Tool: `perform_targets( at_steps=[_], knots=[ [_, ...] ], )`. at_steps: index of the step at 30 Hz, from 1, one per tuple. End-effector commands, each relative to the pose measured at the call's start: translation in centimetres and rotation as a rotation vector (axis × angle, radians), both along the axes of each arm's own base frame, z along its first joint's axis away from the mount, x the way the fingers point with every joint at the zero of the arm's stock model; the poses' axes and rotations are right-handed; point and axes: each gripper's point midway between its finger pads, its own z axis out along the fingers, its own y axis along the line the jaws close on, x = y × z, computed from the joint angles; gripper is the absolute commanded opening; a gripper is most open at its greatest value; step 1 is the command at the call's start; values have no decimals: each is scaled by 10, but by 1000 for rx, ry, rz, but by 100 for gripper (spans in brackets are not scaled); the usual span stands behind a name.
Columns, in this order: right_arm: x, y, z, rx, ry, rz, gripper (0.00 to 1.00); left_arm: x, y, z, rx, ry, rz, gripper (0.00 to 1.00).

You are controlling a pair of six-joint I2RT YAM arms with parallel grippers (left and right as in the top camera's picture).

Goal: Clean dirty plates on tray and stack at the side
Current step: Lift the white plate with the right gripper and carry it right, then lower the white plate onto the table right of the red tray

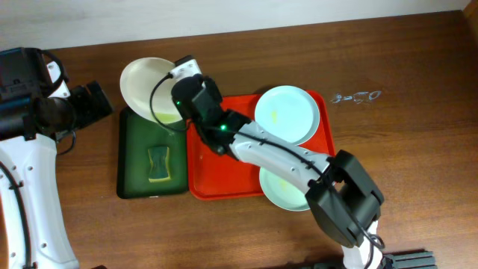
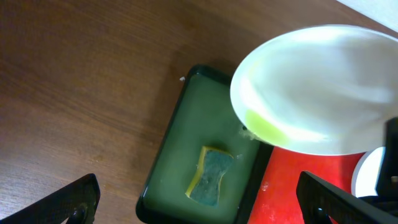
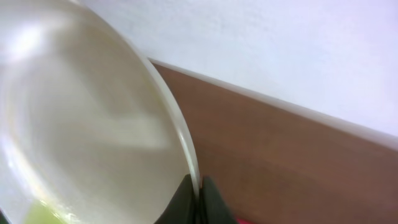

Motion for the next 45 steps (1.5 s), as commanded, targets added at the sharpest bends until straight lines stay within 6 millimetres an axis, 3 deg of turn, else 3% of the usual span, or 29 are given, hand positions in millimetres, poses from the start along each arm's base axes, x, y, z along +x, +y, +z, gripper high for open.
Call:
perform_targets(
  at_steps=[1, 5, 10, 18, 20, 25, 28, 30, 33, 35, 38, 41, 45],
  knots=[
    [-12, 16, 47, -283, -232, 27, 4, 0, -1, 2, -10, -5, 6, 99],
    [-31, 31, 86, -483, -413, 6, 4, 0, -1, 2, -10, -5, 6, 99],
    [-41, 38, 110, -546, -503, -16, 4, 0, -1, 2, -10, -5, 6, 99],
    [-41, 28, 115, -510, -499, -83, 4, 0, -1, 2, -10, -5, 6, 99],
    [-38, 22, 115, -417, -481, -132, 4, 0, -1, 2, -10, -5, 6, 99],
    [-26, 3, 84, -184, -345, -221, 4, 0, -1, 2, -10, -5, 6, 99],
    [-25, 16, 47, -109, -201, -108, 4, 0, -1, 2, -10, -5, 6, 99],
    [-24, 22, 24, 51, -57, -55, 4, 0, -1, 2, -10, -5, 6, 99],
    [-21, 15, 15, 267, 132, -18, 4, 0, -1, 2, -10, -5, 6, 99],
    [-17, 0, 21, 390, 251, 22, 4, 0, -1, 2, -10, -5, 6, 99],
    [-14, -43, 46, 598, 443, 94, 4, 0, -1, 2, -10, -5, 6, 99],
    [-12, -121, 55, 691, 576, 14, 4, 0, -1, 2, -10, -5, 6, 99],
    [-21, -245, 41, 732, 682, -283, 4, 0, -1, 2, -10, -5, 6, 99]
  ],
)
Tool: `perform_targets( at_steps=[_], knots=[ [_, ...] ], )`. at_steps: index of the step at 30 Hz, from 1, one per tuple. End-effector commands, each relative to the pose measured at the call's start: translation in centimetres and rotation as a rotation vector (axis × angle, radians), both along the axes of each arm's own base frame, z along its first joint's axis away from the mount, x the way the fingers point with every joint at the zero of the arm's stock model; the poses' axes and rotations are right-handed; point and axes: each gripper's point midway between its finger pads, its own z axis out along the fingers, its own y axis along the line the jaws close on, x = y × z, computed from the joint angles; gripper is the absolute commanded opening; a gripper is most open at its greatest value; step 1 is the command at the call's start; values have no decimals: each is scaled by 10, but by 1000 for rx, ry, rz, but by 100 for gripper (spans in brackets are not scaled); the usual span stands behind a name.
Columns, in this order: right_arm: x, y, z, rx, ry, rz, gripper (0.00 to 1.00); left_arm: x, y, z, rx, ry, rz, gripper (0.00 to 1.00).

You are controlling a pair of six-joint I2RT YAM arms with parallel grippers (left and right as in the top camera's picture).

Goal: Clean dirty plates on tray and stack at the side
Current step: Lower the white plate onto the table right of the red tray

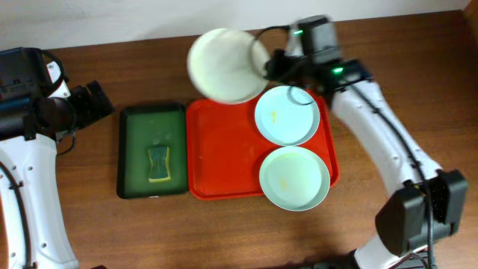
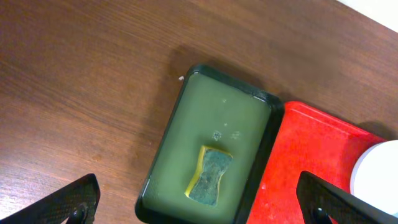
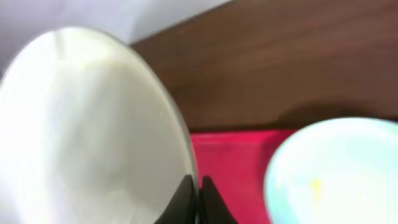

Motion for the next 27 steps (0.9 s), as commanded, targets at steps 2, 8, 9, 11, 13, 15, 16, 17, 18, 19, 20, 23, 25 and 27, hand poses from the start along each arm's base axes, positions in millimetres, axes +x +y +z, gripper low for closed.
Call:
perform_targets(
  at_steps=[2, 8, 9, 11, 13, 15, 16, 17, 18, 19, 20, 23, 25, 27],
  knots=[
    [-21, -96, 0, 29, 128, -166, 4, 0, 0, 2, -7, -4, 8, 99],
    [-73, -240, -31, -79, 312, -425, 4, 0, 0, 2, -7, -4, 8, 99],
    [-93, -275, -40, -143, 377, -529, 4, 0, 0, 2, -7, -4, 8, 99],
    [-129, -324, -54, -261, 482, -682, 4, 0, 0, 2, -7, -4, 7, 99],
    [-160, -349, -72, -329, 576, -766, 4, 0, 0, 2, -7, -4, 8, 99],
    [-173, -351, -94, -321, 623, -778, 4, 0, 0, 2, -7, -4, 8, 99],
    [-177, -348, -109, -318, 641, -772, 4, 0, 0, 2, -7, -4, 8, 99],
    [-179, -345, -123, -318, 649, -765, 4, 0, 0, 2, -7, -4, 8, 99],
    [-180, -342, -136, -314, 651, -758, 4, 0, 0, 2, -7, -4, 8, 99],
    [-181, -337, -149, -311, 649, -749, 4, 0, 0, 2, -7, -4, 8, 99],
    [-182, -335, -156, -310, 650, -744, 4, 0, 0, 2, -7, -4, 8, 99],
    [-172, -314, -178, -224, 604, -693, 6, 0, 0, 2, -7, -4, 8, 99],
    [-170, -312, -178, -222, 597, -685, 15, 0, 0, 2, -7, -4, 7, 99],
    [-168, -309, -178, -225, 595, -675, 19, 0, 0, 2, -7, -4, 7, 99]
  ],
)
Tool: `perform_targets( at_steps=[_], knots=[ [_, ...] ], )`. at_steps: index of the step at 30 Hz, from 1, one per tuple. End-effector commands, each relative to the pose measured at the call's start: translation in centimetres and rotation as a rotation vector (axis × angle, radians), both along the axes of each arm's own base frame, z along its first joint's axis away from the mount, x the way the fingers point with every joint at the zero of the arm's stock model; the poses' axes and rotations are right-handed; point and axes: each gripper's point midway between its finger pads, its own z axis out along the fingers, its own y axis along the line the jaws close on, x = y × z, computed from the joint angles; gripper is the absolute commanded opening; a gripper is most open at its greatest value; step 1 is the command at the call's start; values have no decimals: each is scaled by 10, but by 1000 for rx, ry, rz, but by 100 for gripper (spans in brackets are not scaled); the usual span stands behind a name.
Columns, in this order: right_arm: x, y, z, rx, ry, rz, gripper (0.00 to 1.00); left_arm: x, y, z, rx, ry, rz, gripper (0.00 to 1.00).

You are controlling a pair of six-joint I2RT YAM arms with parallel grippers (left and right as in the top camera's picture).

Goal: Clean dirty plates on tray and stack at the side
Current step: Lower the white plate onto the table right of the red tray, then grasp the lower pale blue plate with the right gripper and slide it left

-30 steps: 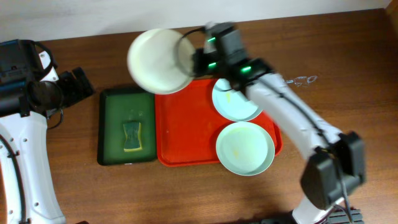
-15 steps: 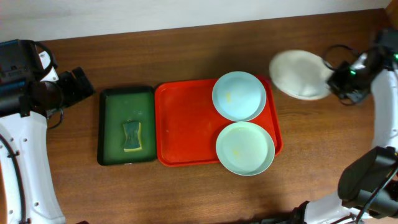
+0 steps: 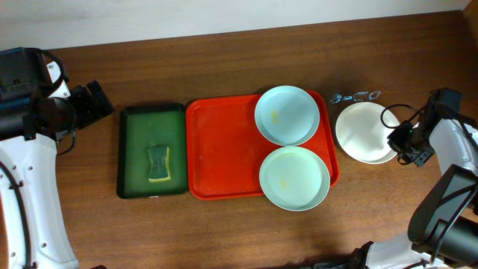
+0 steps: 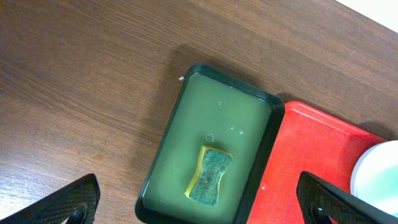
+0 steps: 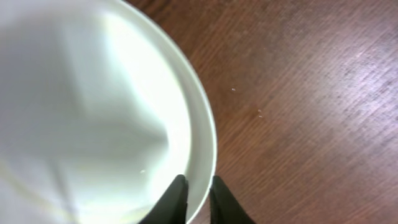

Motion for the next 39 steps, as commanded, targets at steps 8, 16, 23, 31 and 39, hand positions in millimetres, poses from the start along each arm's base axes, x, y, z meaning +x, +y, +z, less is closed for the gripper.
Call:
perform_targets(
  at_steps=[8, 16, 23, 31, 39],
  knots=[
    [-4, 29, 6, 88, 10, 111, 45, 0, 0, 2, -7, -4, 8, 99],
    [-17, 63, 69, 257, 49, 293, 52, 0, 0, 2, -7, -4, 8, 99],
    [-45, 82, 69, 344, 159, 305, 52, 0, 0, 2, -7, -4, 8, 99],
    [-49, 152, 58, 348, 269, 580, 52, 0, 0, 2, -7, -4, 8, 99],
    [-70, 194, 14, 348, 342, 681, 59, 0, 0, 2, -7, -4, 8, 99]
  ],
)
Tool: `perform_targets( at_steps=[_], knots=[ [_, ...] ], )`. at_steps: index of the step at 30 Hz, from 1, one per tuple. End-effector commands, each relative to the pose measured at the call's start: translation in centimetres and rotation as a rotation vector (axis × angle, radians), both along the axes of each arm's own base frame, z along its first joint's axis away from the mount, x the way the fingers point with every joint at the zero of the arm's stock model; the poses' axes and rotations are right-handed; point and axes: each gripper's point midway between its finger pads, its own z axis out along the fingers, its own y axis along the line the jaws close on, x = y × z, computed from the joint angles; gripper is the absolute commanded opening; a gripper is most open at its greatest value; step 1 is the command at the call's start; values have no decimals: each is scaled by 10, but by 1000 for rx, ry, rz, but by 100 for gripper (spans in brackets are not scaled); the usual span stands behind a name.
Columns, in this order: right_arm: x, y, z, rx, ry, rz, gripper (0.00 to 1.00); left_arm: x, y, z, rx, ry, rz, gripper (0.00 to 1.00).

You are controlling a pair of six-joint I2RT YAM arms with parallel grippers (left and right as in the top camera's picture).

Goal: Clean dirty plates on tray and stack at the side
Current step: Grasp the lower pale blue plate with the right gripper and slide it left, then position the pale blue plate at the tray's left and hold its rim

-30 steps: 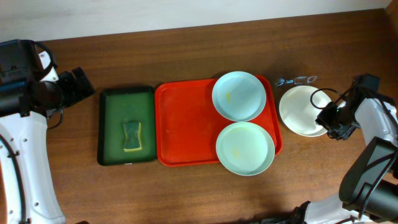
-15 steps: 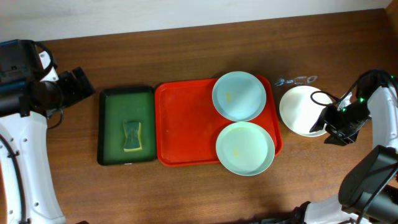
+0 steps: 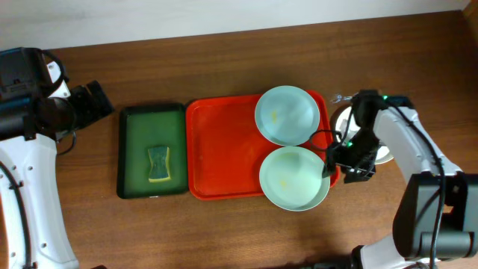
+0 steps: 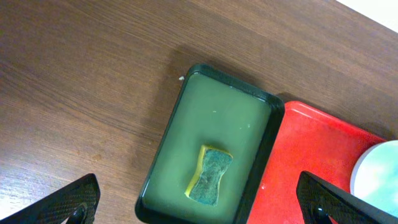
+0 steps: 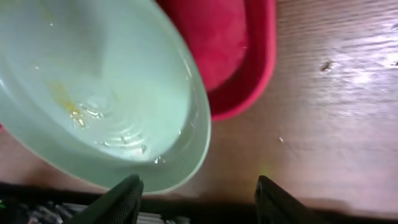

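Two pale green plates lie on the red tray (image 3: 224, 153): a far one (image 3: 287, 114) and a near one (image 3: 293, 178), which carries a yellow smear (image 5: 68, 107). A white plate (image 3: 382, 155) rests on the table right of the tray, mostly hidden under my right arm. My right gripper (image 3: 336, 161) (image 5: 200, 199) stands open at the near plate's right rim, which lies just ahead of its fingers. The left gripper (image 3: 97, 101) (image 4: 199, 205) hangs open above the green basin (image 4: 180, 143) and holds nothing.
A yellow-green sponge (image 3: 157, 164) (image 4: 210, 176) lies in the liquid of the dark green basin (image 3: 131, 149), left of the red tray. A small metal object (image 3: 357, 96) lies on the table behind the white plate. A pale wall borders the table's far edge.
My right gripper has let go of the white plate, now lying right of the tray. It has moved left and stands open at the near green plate's rim. The left arm has not moved.
First my right gripper held the white plate tilted over the green basin. Then it held the plate high over the tray's far edge. Later the plate lay on the table right of the tray, the gripper at its rim. Now the gripper is open at the near green plate.
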Motion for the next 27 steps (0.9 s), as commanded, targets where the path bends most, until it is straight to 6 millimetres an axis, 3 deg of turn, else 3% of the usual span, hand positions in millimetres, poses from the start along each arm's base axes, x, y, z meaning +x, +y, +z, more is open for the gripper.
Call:
perform_targets(
  at_steps=[1, 2, 6, 10, 13, 19, 21, 23, 27],
  knots=[
    [-8, 3, -11, -13, 13, -18, 56, 0, 0, 2, -7, -5, 8, 99],
    [-9, 3, -15, -13, 11, -18, 49, 0, 0, 2, -7, -5, 8, 99],
    [-11, 4, -34, -12, -13, -23, 42, 0, 0, 2, -7, -5, 8, 99],
    [-2, 4, -41, -12, -60, -24, 5, 0, 0, 2, -7, -5, 8, 99],
    [1, 13, -39, 46, -70, -36, 4, 0, 0, 2, -7, -5, 8, 99],
    [3, 73, -26, 235, -84, 8, 4, 0, 0, 2, -7, -5, 8, 99],
    [16, 96, -29, 219, -106, -51, 4, 0, 0, 2, -7, -5, 8, 99],
    [37, 131, -28, 231, -176, -101, 4, 0, 0, 2, -7, -5, 7, 99],
    [66, 158, -30, 155, -302, -212, 4, 0, 0, 2, -7, -5, 8, 99]
  ],
)
